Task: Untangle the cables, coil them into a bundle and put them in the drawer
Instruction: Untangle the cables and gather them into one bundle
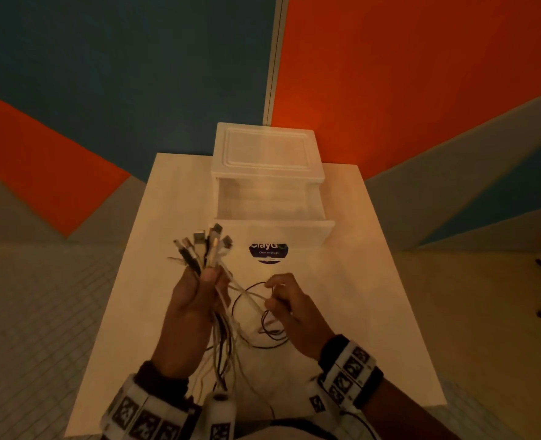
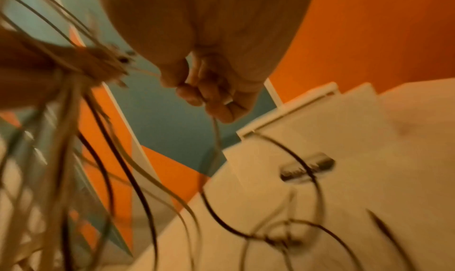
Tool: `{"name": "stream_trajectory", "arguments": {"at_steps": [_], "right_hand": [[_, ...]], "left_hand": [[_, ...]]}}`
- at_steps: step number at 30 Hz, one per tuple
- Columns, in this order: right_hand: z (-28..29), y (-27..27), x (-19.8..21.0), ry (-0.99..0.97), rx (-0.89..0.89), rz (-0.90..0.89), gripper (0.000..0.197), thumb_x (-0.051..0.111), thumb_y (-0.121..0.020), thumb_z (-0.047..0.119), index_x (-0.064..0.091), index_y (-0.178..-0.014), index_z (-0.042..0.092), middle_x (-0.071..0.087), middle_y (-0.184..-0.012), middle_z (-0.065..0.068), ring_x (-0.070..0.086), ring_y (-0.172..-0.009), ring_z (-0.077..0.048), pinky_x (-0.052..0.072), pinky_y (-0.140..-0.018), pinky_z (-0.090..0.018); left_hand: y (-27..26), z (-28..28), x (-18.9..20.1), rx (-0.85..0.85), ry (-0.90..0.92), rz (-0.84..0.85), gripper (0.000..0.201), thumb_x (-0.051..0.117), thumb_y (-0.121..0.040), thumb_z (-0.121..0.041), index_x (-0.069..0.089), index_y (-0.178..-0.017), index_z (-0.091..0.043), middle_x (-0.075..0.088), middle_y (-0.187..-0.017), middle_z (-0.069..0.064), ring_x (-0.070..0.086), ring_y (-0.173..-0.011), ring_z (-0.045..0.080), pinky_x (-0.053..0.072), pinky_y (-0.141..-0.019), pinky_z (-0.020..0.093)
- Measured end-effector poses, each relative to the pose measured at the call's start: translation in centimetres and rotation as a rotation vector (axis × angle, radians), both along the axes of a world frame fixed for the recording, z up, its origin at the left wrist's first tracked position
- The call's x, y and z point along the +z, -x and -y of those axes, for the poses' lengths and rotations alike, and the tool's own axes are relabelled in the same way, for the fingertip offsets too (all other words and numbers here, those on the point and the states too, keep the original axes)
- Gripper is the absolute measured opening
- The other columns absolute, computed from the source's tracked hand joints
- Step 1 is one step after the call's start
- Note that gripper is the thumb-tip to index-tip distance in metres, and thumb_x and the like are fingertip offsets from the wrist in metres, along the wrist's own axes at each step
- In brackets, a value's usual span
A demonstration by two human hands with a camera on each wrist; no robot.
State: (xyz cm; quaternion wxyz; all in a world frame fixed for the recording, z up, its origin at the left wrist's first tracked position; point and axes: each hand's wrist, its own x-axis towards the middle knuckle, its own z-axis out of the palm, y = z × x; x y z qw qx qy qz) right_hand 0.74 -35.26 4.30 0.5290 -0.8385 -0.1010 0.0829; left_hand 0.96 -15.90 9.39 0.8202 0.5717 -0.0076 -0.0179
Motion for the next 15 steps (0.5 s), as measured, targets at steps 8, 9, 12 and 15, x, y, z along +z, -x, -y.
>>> {"name": "stream_trajectory", "arguments": {"at_steps": [8, 9, 12, 15], "right_hand": [[2.9, -0.9, -9.9, 0.475, 0.044, -0.237, 0.021, 0.040, -0.100, 0.016, 0.048, -0.081, 0.017, 0.050, -0.083, -0.005, 0.046, -0.078, -0.020, 0.043, -0.076, -0.036], [3.0, -1.3, -10.5, 0.520, 0.034, -0.319, 0.019, 0.038, -0.097, 0.008, 0.047, -0.082, 0.018, 0.052, -0.089, -0.008, 0.050, -0.083, -0.024, 0.046, -0.080, -0.038], [2.8, -1.4, -10.4, 0.490, -0.091, -0.357, 0.026, 0.037, -0.089, 0.001, 0.047, -0.082, 0.023, 0.051, -0.095, -0.002, 0.053, -0.097, -0.026, 0.045, -0.083, -0.034], [2.7, -0.8, -7.4, 0.149, -0.232, -0.283, 0.022, 0.042, -0.095, 0.007, 0.055, -0.080, 0.017, 0.055, -0.084, 0.001, 0.055, -0.079, -0.018, 0.049, -0.078, -0.036]], "left_hand": [[0.0, -2.0, 1.7, -0.017, 0.210, 0.016, 0.021, 0.047, -0.094, -0.029, 0.060, -0.082, -0.019, 0.044, -0.072, 0.000, 0.037, -0.058, 0.011, 0.038, -0.054, 0.023], [0.1, -1.9, 1.7, -0.024, 0.209, 0.008, 0.020, 0.047, -0.093, -0.030, 0.061, -0.082, -0.019, 0.044, -0.073, 0.001, 0.037, -0.058, 0.011, 0.038, -0.054, 0.023], [0.5, -1.6, 1.5, -0.030, 0.165, -0.003, 0.024, 0.045, -0.092, -0.027, 0.063, -0.079, -0.021, 0.047, -0.072, 0.002, 0.038, -0.057, 0.011, 0.039, -0.053, 0.023], [0.6, -1.5, 1.6, -0.089, 0.130, -0.031, 0.021, 0.055, -0.086, -0.036, 0.060, -0.081, -0.016, 0.054, -0.079, 0.007, 0.034, -0.055, 0.014, 0.036, -0.049, 0.024]]}}
